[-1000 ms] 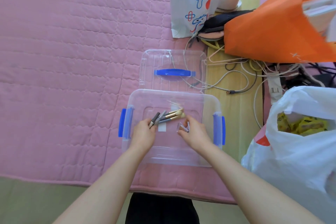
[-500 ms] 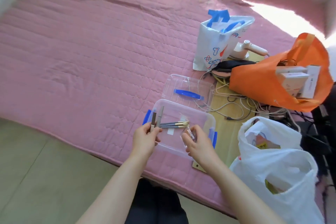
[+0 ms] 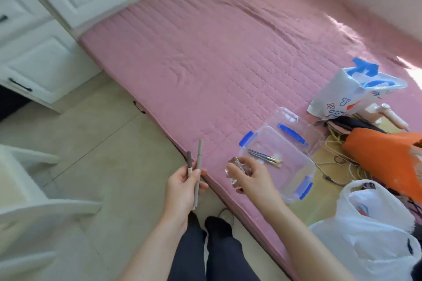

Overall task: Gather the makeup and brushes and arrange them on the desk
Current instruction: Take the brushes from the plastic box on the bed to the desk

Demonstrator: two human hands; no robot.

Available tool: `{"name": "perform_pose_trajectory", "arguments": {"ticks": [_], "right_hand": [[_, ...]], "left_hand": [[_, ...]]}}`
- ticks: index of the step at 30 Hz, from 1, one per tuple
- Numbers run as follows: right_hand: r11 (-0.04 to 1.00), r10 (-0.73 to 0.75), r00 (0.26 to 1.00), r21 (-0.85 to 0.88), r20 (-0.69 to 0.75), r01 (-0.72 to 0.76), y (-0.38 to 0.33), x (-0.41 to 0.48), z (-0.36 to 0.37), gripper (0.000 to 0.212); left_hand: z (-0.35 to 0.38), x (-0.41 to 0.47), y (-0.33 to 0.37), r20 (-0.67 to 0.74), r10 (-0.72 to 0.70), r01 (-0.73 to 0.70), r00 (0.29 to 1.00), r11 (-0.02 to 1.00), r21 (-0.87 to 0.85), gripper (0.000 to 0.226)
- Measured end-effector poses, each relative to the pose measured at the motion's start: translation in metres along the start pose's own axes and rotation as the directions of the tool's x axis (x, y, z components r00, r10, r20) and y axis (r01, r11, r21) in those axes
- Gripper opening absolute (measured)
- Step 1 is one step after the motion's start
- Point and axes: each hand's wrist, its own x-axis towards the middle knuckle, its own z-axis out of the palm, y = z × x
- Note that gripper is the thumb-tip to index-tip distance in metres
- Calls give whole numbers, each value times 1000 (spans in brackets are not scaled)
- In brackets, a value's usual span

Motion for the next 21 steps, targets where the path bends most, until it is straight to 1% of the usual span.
{"name": "perform_pose_trajectory", "arguments": {"ticks": [1, 3, 6, 12, 21], "right_hand": [[1000, -5, 1000, 3, 21, 5, -9, -4, 13, 8], [1000, -19, 997, -6, 78, 19, -24, -10, 40, 9], [995, -54, 986, -71, 159, 66, -42, -14, 83, 10], [977, -68, 942, -170, 327, 130, -79, -10, 175, 7], [957, -43, 890, -237, 454, 167, -131, 3, 296, 16]], "left_hand": [[-15, -4, 1, -28, -8, 8, 1000, 1000, -20, 17], [-45, -10, 3, -82, -43, 36, 996, 996, -85, 17], [-89, -12, 6, -146, -81, 57, 986, 984, -166, 18], [-176, -3, 15, -290, -77, 26, 954, 984, -177, 17], [-292, 19, 29, -437, -87, 12, 895, 985, -172, 17]]}}
